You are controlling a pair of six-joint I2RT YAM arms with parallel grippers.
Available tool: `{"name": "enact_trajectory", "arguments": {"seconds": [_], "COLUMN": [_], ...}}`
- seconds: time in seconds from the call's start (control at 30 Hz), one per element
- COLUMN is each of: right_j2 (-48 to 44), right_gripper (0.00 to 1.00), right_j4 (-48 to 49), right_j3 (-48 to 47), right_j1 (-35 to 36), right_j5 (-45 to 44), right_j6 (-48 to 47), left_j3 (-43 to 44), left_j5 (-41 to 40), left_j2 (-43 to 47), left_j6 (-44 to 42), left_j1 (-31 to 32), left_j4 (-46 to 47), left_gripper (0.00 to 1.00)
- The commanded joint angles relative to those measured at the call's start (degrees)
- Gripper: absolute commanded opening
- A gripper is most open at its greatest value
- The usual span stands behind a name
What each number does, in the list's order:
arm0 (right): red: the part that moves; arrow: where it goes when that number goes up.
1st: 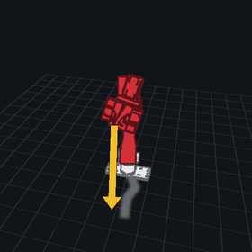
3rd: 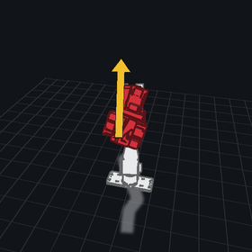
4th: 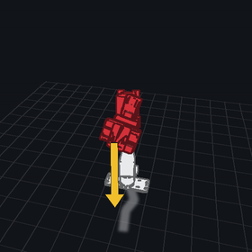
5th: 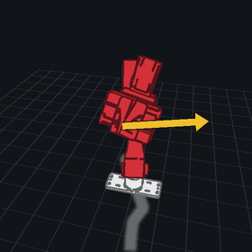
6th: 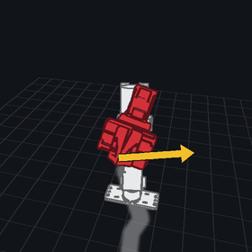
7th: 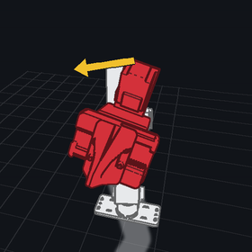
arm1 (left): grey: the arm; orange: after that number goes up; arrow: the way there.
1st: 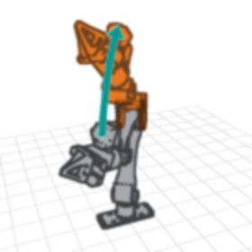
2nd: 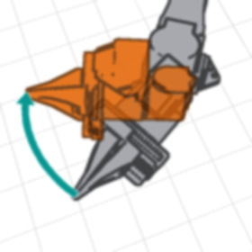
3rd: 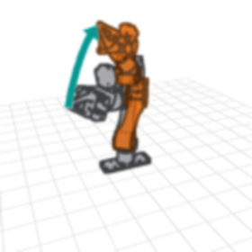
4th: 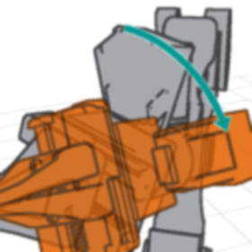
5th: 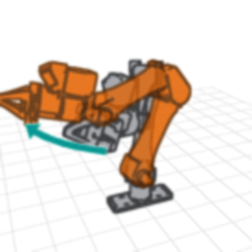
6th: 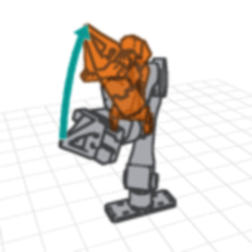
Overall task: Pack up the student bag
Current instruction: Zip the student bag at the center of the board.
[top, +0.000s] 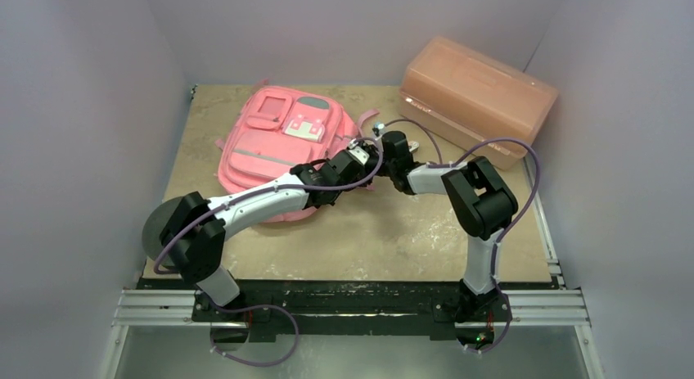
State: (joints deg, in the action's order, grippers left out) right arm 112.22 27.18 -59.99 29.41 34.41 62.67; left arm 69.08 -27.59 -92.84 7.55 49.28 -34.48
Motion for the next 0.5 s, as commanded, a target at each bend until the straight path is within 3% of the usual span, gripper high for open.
{"name": "enact_trajectory", "arguments": {"seconds": [0.0, 0.17, 0.47], "right_j2": [-2.34, -2.24, 2.95], "right_gripper": [0.56, 0.58, 0.52], "right_j4": [0.44, 4.09, 16.63], "right_j3": [2.74, 4.98, 3.21], "right_j1": [-0.88, -0.80, -0.43], "right_j5": [2.67, 3.79, 5.28], "right_j6": [0.19, 1.70, 12.25], "left_j3": [1.22, 0.15, 1.14], "left_j5": [-6.09, -4.69, -0.80], "left_j2": [0.62, 1.24, -0.24], "left_j6": [-8.70, -13.40, -16.97], "left_j1": [1.41, 1.66, 2.45], "left_j4": [6.48, 8.40, 6.87], "left_gripper": [0.00, 0.00, 0.00]}}
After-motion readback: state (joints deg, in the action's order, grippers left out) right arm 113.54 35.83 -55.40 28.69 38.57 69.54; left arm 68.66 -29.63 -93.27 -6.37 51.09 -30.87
